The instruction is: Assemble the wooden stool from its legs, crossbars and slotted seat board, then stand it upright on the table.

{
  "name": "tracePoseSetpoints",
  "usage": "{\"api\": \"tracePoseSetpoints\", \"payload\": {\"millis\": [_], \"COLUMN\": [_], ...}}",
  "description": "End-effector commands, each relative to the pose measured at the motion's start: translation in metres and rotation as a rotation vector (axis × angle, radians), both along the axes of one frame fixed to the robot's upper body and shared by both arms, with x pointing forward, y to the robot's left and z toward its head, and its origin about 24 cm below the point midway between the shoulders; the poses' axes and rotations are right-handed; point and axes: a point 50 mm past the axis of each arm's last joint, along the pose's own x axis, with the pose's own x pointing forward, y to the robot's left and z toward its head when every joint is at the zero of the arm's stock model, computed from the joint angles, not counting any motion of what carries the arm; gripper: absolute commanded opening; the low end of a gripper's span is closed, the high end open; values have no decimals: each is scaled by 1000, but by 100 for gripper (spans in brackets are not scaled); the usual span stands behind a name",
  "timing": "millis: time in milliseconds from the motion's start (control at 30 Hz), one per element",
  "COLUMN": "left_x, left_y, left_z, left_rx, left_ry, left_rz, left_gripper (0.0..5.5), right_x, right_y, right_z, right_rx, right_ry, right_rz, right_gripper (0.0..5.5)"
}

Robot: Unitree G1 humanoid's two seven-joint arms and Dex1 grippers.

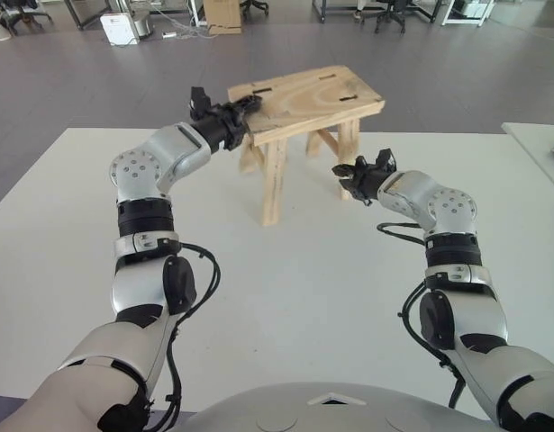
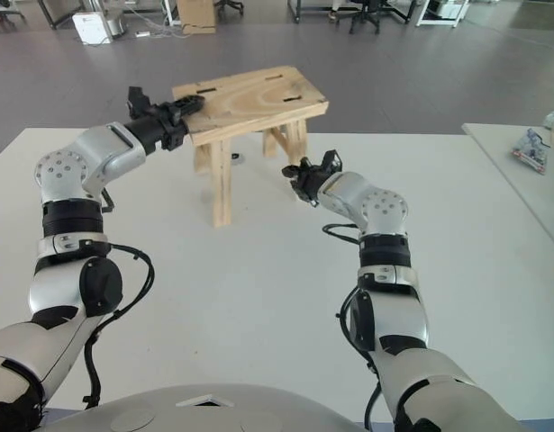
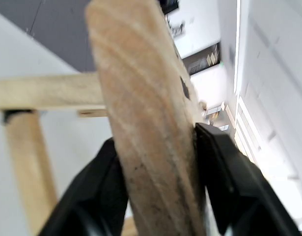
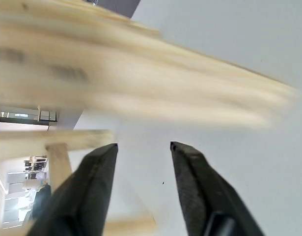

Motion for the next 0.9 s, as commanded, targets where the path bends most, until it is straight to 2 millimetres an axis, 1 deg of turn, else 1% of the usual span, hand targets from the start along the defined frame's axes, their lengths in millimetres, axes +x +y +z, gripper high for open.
{"api": "tracePoseSetpoints", "payload": {"millis": [33, 100, 167, 200, 267, 300, 367, 433, 500, 533, 567, 600, 633, 667, 700, 733, 767, 833, 900], "left_x": [-7, -8, -7, -7, -4, -4, -9, -17, -23, -28, -35, -42, -50, -58, -69, -80, -92, -107, -114], "left_y": [16, 30, 41, 47, 60, 65, 72, 76, 79, 89, 100, 112, 123, 136, 142, 142, 136, 121, 111], "left_z": [-16, -27, -31, -29, -17, -6, 26, 52, 63, 65, 61, 51, 34, 7, -17, -43, -66, -94, -111], "left_rx": [132, 180, 215, 240, 241, 217, 148, 95, 89, 95, 127, 185, 272, 412, 561, 702, 819, 884, 905], "left_ry": [67, 102, 104, 82, 22, -21, -168, -291, -355, -381, -401, -414, -406, -382, -366, -360, -371, -398, -406], "left_rz": [-74, -48, -18, -4, 37, 49, 31, 6, -1, 26, 60, 102, 158, 230, 254, 253, 234, 251, 296], "left_gripper": [283, 318, 356, 375, 382, 382, 382, 382, 382, 382, 382, 382, 382, 382, 382, 382, 382, 382, 382], "right_x": [-3, -9, -16, -20, -28, -33, -42, -51, -57, -62, -68, -73, -79, -85, -91, -97, -100, -100, -97], "right_y": [-5, -10, -14, -16, -16, -16, -14, -14, -14, -17, -24, -33, -45, -58, -67, -75, -79, -82, -80], "right_z": [-2, -8, -15, -18, -23, -25, -29, -33, -37, -39, -42, -46, -51, -58, -62, -66, -69, -73, -77], "right_rx": [-28, -50, -64, -63, -51, -39, -1, 30, 45, 45, 15, -31, -103, -181, -240, -341, -438, -571, -689], "right_ry": [-2, 14, 32, 38, 43, 43, 42, 42, 45, 45, 43, 41, 38, 40, 30, 6, -37, -123, -204], "right_rz": [5, 22, 41, 49, 76, 90, 119, 133, 140, 140, 133, 125, 116, 95, 94, 106, 115, 111, 100], "right_gripper": [269, 306, 310, 310, 310, 310, 310, 310, 310, 310, 310, 310, 310, 310, 310, 310, 310, 310, 310]}}
